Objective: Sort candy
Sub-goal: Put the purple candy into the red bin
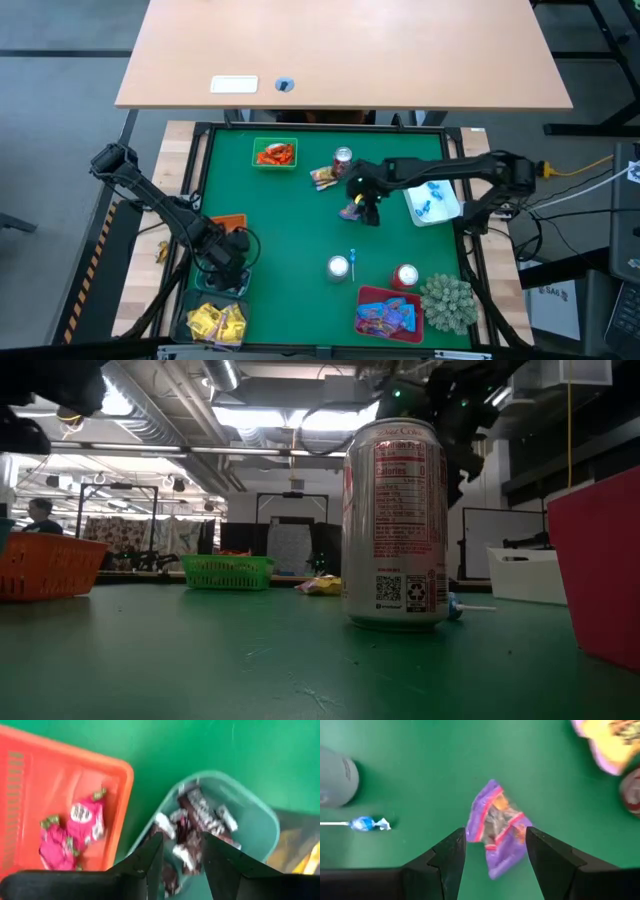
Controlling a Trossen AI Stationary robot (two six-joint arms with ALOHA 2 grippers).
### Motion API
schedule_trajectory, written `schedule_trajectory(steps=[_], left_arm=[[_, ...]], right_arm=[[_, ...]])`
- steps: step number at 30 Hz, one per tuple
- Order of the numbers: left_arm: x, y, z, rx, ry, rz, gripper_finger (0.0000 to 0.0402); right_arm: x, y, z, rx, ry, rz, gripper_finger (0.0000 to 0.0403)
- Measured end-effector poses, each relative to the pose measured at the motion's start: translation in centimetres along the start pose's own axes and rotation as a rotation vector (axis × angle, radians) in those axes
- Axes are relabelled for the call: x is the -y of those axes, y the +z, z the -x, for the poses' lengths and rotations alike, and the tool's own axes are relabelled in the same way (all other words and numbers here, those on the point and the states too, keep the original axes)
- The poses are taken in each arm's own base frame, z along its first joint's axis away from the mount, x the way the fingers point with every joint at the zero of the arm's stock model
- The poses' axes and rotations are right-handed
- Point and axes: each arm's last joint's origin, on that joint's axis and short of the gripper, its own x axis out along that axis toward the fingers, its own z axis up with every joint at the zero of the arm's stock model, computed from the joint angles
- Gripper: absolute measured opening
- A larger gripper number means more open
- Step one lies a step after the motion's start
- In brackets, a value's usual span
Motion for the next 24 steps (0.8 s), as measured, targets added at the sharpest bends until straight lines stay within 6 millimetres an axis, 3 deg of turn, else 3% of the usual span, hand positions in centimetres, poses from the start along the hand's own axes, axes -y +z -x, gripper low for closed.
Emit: schedule_trajectory(steps=[8, 14, 24], left_arm=[[0.5, 0.6, 0.0, 0.128, -0.013, 0.003, 0.0119], [0.7, 1.0, 0.1, 0.238, -0.006, 0.010, 0.0119], [0.2, 3.1, 0.6, 0.533, 0.116, -0.009, 0.0119]], right_arm=[[-0.1, -0.5, -3.9, -0.117, -0.087, 0.019, 0.0206], [0.3, -0.9, -5.4, -0.174, -0.126, 0.014, 0.0191], [0.3, -1.0, -5.5, -0.180, -0.089, -0.007, 0.0012]])
